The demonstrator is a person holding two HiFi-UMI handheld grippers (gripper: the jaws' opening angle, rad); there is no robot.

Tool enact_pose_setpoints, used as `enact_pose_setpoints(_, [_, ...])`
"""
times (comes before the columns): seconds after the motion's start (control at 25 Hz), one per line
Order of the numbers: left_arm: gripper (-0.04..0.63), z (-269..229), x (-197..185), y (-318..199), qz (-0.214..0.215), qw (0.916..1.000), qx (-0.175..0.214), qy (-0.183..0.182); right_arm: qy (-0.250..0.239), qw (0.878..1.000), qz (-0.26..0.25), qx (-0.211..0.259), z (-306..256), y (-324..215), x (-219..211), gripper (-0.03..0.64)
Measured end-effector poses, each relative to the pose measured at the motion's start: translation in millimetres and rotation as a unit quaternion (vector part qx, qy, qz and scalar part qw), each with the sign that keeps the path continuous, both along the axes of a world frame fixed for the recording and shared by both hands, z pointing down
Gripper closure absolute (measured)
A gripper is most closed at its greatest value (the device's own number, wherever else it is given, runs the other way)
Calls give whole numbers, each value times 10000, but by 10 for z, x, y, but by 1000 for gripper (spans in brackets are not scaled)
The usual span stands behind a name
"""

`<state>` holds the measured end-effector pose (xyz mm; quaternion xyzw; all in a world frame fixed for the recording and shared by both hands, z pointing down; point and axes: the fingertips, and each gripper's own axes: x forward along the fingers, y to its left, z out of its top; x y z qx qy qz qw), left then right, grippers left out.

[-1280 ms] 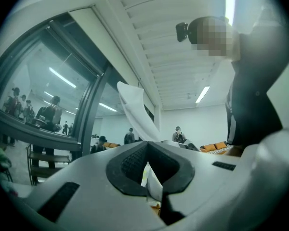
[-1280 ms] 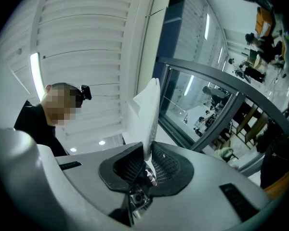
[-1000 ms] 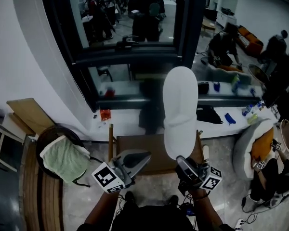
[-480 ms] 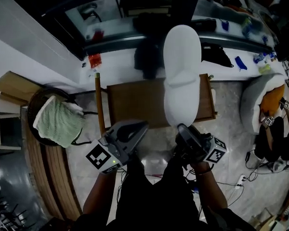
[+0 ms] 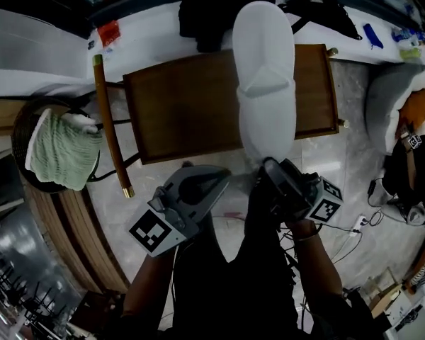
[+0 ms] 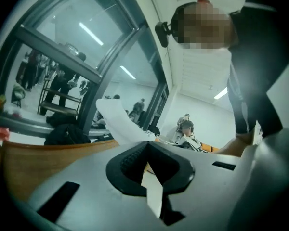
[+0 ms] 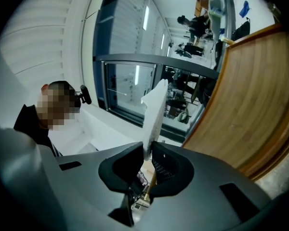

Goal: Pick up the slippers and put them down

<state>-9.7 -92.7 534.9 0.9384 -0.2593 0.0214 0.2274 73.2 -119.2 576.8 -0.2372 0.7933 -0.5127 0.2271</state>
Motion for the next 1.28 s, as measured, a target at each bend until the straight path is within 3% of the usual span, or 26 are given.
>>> enact_pose_setpoints(0.2, [584, 550, 109, 109, 46, 9993, -380, 49, 0, 9996, 82, -260, 493, 18, -16, 558])
enact_pose_setpoints(0.48, [584, 974, 134, 205, 32, 9985, -534, 86, 135, 9959, 186, -872, 1084, 164, -55, 560])
enact_pose_setpoints(0.68, [584, 1136, 152, 317, 128, 9977, -656, 84, 190, 9919, 299, -1217, 1358, 218, -68, 558])
enact_pose_setpoints(1.28, [584, 1412, 178, 419, 360, 9951, -909, 136, 361, 9858, 380, -1593, 1778, 254, -152, 558])
